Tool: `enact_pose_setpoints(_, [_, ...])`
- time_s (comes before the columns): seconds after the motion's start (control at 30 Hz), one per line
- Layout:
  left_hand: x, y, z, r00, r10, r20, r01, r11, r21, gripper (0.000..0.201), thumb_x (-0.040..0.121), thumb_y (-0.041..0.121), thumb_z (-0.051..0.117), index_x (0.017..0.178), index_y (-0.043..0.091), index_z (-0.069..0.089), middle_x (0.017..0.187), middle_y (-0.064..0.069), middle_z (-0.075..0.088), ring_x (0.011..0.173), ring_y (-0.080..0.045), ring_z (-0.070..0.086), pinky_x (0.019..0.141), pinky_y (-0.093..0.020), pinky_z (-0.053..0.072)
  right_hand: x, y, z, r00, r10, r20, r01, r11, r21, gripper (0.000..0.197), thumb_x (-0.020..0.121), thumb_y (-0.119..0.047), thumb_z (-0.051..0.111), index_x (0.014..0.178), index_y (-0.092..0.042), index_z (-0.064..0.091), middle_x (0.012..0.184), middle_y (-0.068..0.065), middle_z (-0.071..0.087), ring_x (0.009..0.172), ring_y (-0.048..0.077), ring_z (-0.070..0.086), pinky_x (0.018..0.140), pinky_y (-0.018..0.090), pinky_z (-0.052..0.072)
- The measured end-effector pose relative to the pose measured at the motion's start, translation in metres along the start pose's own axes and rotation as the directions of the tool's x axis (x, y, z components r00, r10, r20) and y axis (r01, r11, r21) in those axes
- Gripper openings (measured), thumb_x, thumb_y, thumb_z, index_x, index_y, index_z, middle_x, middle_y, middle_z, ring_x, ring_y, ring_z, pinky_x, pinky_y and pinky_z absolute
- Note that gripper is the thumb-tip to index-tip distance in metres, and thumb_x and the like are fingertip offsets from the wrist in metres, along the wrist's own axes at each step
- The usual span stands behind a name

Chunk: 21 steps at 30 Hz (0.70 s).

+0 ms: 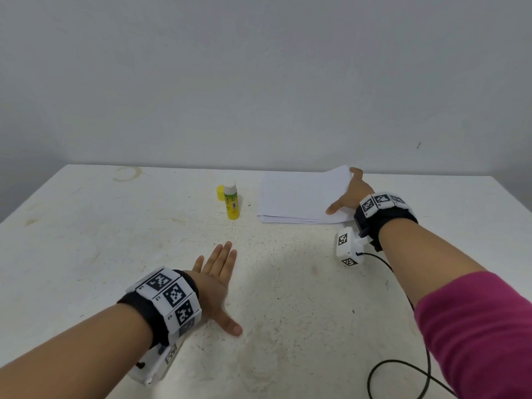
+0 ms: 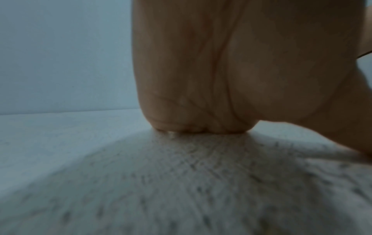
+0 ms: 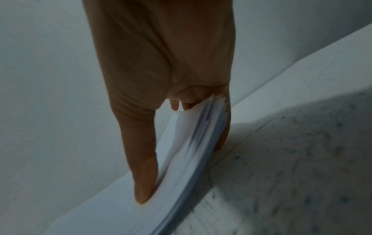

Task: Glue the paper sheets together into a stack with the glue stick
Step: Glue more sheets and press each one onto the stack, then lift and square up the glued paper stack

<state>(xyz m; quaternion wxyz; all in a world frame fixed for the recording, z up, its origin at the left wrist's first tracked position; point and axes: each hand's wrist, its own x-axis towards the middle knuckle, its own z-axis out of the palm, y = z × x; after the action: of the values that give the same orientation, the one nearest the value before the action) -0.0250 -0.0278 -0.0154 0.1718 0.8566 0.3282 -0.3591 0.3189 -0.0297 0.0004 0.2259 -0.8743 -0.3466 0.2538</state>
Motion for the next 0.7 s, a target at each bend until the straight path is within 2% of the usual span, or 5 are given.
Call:
enact_pose_setpoints(0.13, [0.003, -0.002, 0.001, 1.000, 0.001, -0.004, -0.001, 1.000, 0.009, 0.149, 0.032, 0.086, 0.046, 0.122, 0.012, -0.048, 0.127, -0.003, -0.055, 0.122, -0.017, -0.046, 0.111, -0.045, -0.019, 0.001, 0.010, -0.004, 0.994, -0.098, -0.037, 0.103, 0.982, 0.157, 0.072, 0.078, -0.014, 0.077, 0.139, -0.018, 0.039, 0.139, 0.010, 0.045, 0.125, 0.027, 0.046, 0.092, 0.028, 0.035])
enact_pose_setpoints(0.23, [0.006, -0.003, 0.002, 1.000, 0.002, -0.008, -0.002, 1.000, 0.013, 0.150, 0.033, 0.087, 0.047, 0.122, 0.012, -0.048, 0.127, -0.003, -0.055, 0.122, -0.017, -0.046, 0.112, -0.045, -0.019, 0.000, 0.017, -0.007, 0.994, -0.106, 0.038, 0.094, 0.965, 0.246, 0.038, 0.082, -0.005, 0.069, 0.113, -0.025, 0.066, 0.128, 0.001, 0.059, 0.100, 0.017, 0.055, 0.077, 0.020, 0.043])
enact_pose_setpoints(0.47, [0.008, -0.013, 0.008, 0.996, 0.076, -0.055, -0.076, 0.997, -0.007, 0.151, 0.025, 0.094, 0.037, 0.123, 0.016, -0.048, 0.135, -0.005, -0.053, 0.129, -0.022, -0.044, 0.109, -0.045, -0.020, -0.008, 0.035, -0.008, 0.963, 0.011, 0.271, -0.121, 0.911, 0.394, 0.035, 0.082, -0.002, 0.067, 0.112, -0.020, 0.069, 0.130, 0.003, 0.056, 0.106, 0.022, 0.058, 0.087, 0.020, 0.051])
enact_pose_setpoints(0.57, [0.007, -0.014, 0.013, 0.978, 0.148, -0.151, -0.160, 0.984, -0.075, 0.149, 0.030, 0.094, 0.040, 0.132, 0.025, -0.044, 0.146, -0.009, -0.044, 0.138, -0.029, -0.035, 0.111, -0.051, -0.016, -0.023, 0.044, -0.006, 0.944, 0.004, 0.329, -0.149, 0.897, 0.416, 0.035, 0.085, 0.004, 0.063, 0.109, -0.020, 0.068, 0.133, 0.007, 0.052, 0.121, 0.029, 0.051, 0.104, 0.039, 0.043])
enact_pose_setpoints(0.7, [0.006, -0.008, 0.002, 0.871, 0.228, -0.435, -0.384, 0.868, -0.315, 0.106, 0.050, 0.093, 0.047, 0.138, 0.056, 0.000, 0.156, 0.001, -0.027, 0.145, -0.022, -0.019, 0.117, -0.055, 0.003, -0.065, 0.053, -0.001, 0.988, -0.057, 0.144, -0.033, 0.831, 0.555, 0.038, 0.083, 0.015, 0.059, 0.104, -0.014, 0.071, 0.117, 0.010, 0.063, 0.103, 0.025, 0.061, 0.090, 0.026, 0.050])
